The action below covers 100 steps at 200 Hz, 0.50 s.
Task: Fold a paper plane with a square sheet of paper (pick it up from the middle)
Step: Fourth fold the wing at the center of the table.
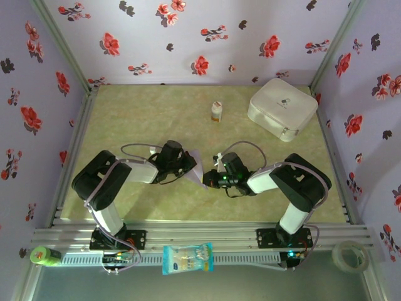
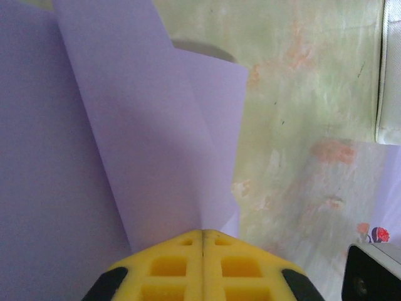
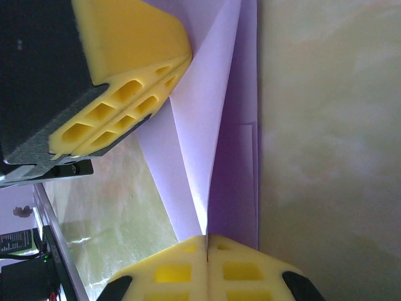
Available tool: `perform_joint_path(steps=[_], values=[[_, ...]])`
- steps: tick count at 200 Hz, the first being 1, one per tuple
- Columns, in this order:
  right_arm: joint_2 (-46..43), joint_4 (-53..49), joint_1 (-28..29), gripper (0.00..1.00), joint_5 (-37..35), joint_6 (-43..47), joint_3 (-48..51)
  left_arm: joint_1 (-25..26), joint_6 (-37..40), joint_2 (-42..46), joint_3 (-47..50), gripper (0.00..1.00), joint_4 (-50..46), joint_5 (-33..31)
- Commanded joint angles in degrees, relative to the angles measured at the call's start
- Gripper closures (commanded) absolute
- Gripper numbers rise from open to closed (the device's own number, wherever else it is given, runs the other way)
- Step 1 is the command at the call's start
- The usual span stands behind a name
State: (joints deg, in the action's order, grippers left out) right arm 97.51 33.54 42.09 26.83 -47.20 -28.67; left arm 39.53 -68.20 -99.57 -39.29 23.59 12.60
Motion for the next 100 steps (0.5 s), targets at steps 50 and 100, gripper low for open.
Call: perform_joint_path(steps=[50,100], values=[[1.94,-5.32,-0.87,1.00,-1.33,-0.79,0.13,0.36,0.09,-3.03,-1.14,0.98,1.80,0.58],[1.87,-5.68,-0.86,1.00,-1.06,-0.66,0.10,0.27,0.09,-4.40,-0.96,0.99,1.04,0.79]])
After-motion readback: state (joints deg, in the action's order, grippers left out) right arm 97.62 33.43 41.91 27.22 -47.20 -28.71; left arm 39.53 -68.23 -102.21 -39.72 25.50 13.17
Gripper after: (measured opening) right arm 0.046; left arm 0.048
